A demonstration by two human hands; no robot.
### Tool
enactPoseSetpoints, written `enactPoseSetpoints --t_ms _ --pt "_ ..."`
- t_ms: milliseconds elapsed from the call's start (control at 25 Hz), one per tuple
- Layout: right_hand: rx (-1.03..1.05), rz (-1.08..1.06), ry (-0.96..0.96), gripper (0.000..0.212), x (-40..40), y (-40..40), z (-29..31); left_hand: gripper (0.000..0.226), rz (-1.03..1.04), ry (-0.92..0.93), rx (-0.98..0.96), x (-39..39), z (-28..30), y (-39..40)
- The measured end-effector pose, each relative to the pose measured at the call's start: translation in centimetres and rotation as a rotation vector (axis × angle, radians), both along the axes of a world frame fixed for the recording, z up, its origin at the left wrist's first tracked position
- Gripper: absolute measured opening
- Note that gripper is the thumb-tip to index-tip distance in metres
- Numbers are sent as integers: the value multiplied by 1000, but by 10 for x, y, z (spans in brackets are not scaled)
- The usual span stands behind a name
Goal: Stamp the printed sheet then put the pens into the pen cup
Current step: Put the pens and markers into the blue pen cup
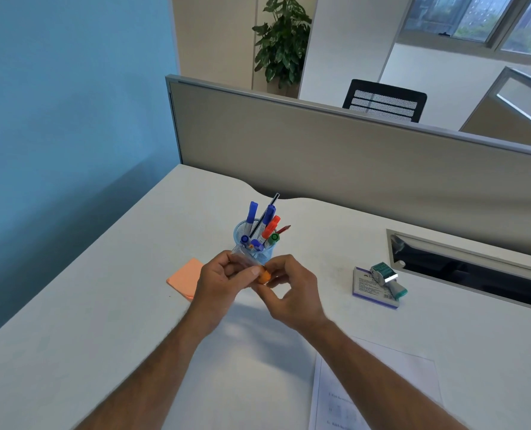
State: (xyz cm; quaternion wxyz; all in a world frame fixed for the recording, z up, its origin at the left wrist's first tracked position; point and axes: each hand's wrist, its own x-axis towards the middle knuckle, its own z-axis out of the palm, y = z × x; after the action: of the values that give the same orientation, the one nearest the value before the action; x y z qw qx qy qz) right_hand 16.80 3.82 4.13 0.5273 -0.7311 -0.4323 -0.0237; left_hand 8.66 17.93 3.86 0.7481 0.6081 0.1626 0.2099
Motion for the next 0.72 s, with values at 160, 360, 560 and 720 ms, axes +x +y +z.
enactPoseSetpoints --t_ms 160,360,560,720 --pt "109 -55 -37 31 3 0 16 26 -41 6 46 -3 0 6" --pt "292 -213 -35 30 25 10 60 30 253 112 242 -16 -10 36" --pt "-248 -290 -192 30 52 33 81 21 506 593 730 -30 -26 81" --pt "-545 -220 -400 12 59 52 82 67 288 972 915 -33 -30 94"
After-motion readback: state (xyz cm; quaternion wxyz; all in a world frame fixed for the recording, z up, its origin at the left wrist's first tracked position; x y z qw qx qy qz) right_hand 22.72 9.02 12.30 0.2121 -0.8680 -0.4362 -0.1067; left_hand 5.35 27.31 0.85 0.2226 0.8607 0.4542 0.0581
